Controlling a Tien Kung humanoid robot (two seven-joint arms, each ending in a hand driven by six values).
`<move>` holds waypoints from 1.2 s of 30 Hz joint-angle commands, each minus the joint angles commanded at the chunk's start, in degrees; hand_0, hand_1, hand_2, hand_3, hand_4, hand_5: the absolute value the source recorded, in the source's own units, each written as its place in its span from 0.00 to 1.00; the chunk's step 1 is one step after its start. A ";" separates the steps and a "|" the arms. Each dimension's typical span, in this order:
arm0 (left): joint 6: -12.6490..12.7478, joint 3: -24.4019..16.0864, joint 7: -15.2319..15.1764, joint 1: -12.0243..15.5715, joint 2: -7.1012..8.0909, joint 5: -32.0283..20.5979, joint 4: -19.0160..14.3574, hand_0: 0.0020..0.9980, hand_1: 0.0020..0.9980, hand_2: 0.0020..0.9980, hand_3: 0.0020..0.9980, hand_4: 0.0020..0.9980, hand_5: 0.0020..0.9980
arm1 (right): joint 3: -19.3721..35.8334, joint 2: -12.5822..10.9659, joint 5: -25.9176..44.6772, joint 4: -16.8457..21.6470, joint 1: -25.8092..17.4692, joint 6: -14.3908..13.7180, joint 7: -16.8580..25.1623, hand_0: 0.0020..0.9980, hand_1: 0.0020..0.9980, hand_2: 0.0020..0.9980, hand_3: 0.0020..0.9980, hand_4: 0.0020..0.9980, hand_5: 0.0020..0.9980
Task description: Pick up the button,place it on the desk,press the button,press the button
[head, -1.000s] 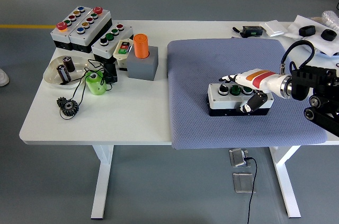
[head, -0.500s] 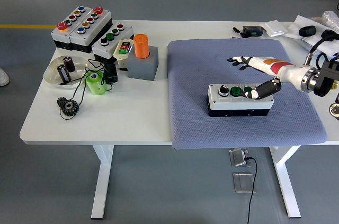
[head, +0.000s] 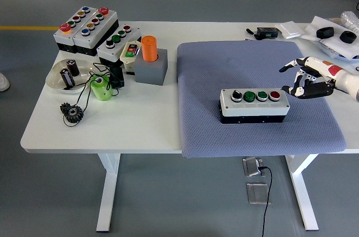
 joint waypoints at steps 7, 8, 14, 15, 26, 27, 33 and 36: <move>0.00 -0.07 0.00 -0.20 -0.02 -0.03 0.00 0.66 0.70 0.73 0.51 0.31 0.98 | -1.36 0.06 -2.01 0.65 0.08 2.46 -2.95 0.03 0.00 0.10 0.74 0.63 0.38; 0.00 -0.07 -0.01 -0.21 -0.02 -0.04 0.00 0.66 0.70 0.73 0.51 0.31 0.97 | -1.40 0.08 -1.99 0.66 0.10 2.50 -2.99 0.03 0.00 0.10 0.75 0.63 0.39; -0.01 0.03 0.01 -0.54 -0.06 -0.16 0.00 0.66 0.70 0.73 0.51 0.31 0.97 | -2.10 1.76 -2.81 -0.15 0.76 2.50 -3.86 0.03 0.00 0.09 0.76 0.63 0.40; -0.01 0.06 0.00 -0.54 -0.06 -0.21 0.00 0.66 0.70 0.73 0.51 0.31 0.97 | -2.11 1.85 -2.86 -0.18 0.75 2.47 -3.87 0.03 0.00 0.09 0.76 0.63 0.40; -0.03 0.20 0.02 -0.43 -0.12 -0.21 0.00 0.66 0.70 0.73 0.51 0.31 0.97 | -2.93 2.91 -2.89 -0.49 0.84 2.11 -4.42 0.03 0.00 0.10 0.76 0.62 0.41; -0.01 0.18 0.05 -0.42 -0.14 -0.14 0.00 0.66 0.70 0.73 0.51 0.31 0.97 | -3.03 3.09 -3.06 -0.68 0.91 2.15 -4.56 0.03 0.00 0.10 0.76 0.62 0.41; -0.02 0.36 0.09 -0.40 -0.12 -0.24 0.00 0.66 0.70 0.73 0.51 0.31 0.97 | -3.22 3.60 -3.19 -1.24 1.07 2.19 -4.94 0.03 0.00 0.10 0.76 0.62 0.41; -0.02 0.36 0.11 -0.39 -0.13 -0.21 0.00 0.66 0.70 0.73 0.51 0.31 0.97 | -3.74 3.75 -3.31 -1.68 1.25 2.38 -5.21 0.03 0.00 0.10 0.76 0.62 0.41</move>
